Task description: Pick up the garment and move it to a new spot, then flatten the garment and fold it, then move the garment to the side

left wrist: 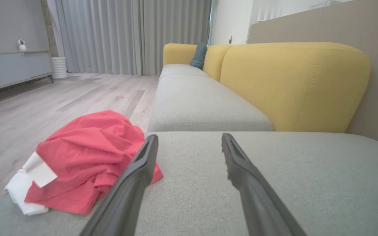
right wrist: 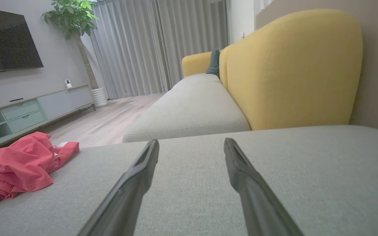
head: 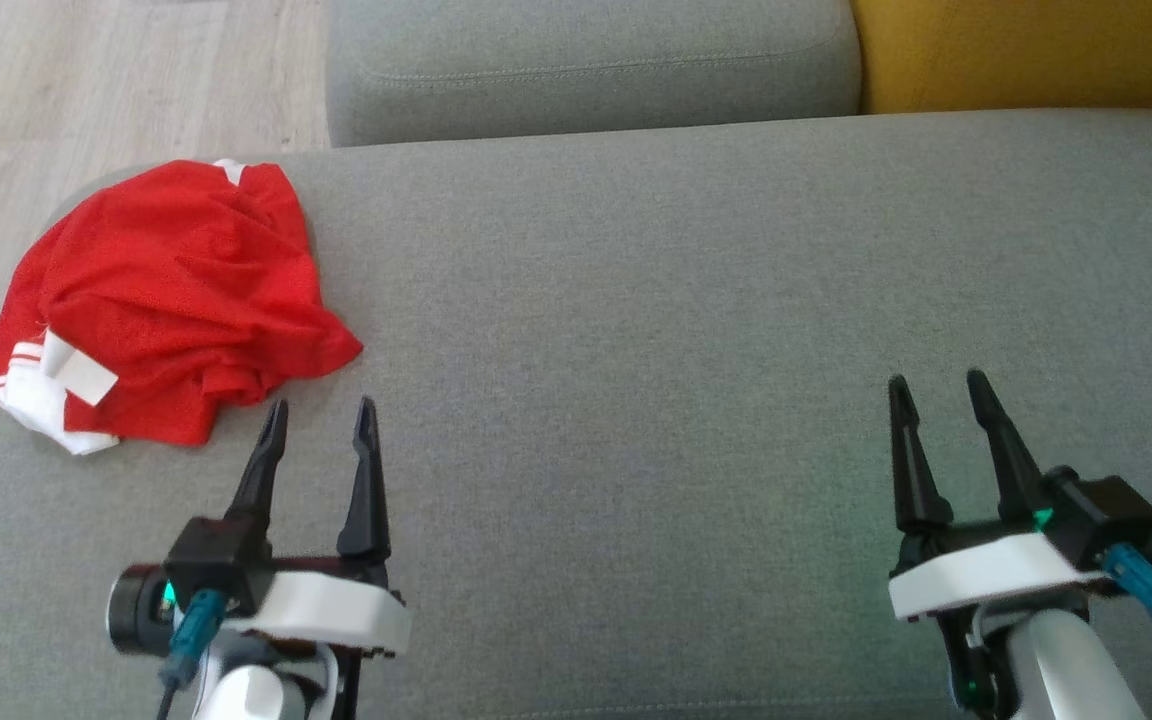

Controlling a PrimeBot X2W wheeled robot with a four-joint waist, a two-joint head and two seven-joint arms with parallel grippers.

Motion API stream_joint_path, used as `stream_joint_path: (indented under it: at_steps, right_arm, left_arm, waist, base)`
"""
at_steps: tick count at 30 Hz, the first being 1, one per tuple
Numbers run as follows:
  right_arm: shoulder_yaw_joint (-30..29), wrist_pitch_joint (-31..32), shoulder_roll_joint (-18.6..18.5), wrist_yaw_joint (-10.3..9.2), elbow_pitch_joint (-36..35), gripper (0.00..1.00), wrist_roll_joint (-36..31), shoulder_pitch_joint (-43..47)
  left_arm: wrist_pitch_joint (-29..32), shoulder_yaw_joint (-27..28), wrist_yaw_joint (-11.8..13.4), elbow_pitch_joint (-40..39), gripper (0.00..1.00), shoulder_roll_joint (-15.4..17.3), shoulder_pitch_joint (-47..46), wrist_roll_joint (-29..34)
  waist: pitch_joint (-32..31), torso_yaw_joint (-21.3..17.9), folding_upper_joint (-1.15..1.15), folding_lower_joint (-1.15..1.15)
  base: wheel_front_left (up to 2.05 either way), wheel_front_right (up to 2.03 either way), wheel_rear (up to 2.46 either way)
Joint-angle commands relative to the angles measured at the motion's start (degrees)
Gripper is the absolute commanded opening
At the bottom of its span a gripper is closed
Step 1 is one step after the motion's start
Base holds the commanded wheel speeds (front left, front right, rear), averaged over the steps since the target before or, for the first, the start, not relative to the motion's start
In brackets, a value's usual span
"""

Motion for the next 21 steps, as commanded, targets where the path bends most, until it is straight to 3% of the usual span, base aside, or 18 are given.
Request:
stream_joint_path:
  at_steps: [1, 5, 10, 21]
  right_arm:
    - [1.0, -0.6, -0.4, -0.04, -0.8, 1.0, 1.3, -2.3]
    - [0.8, -0.6, -0.4, -0.04, 1.4, 1.0, 3.3, -3.2]
    - [0.7, -0.6, -0.4, -0.04, 1.9, 1.0, 4.1, -3.5]
    - [0.6, -0.6, -0.4, -0.04, 1.7, 1.0, 4.3, -3.2]
  left_arm:
    - [-0.7, 3.1, -1.1, -0.9, 1.0, -0.3, -2.0, 0.1]
    - [-0.7, 6.1, -5.0, 2.3, 1.0, -2.8, -1.3, 1.0]
    - [-0.7, 9.2, -8.0, 4.0, 1.0, -4.8, -1.2, 3.0]
    - [-0.7, 12.3, -11.5, 4.9, 1.0, -7.0, -1.2, 6.0]
  waist:
    - [-0.1, 0.0, 0.0, 0.0]
    - [-0.2, -0.1, 0.0, 0.0]
    - [-0.3, -0.3, 0.0, 0.0]
    - [-0.3, 0.2, 0.0, 0.0]
  base:
    - [0.0, 0.0, 0.0]
    - [0.0, 0.0, 0.0]
    - [0.0, 0.0, 0.0]
    - [0.0, 0.0, 0.0]
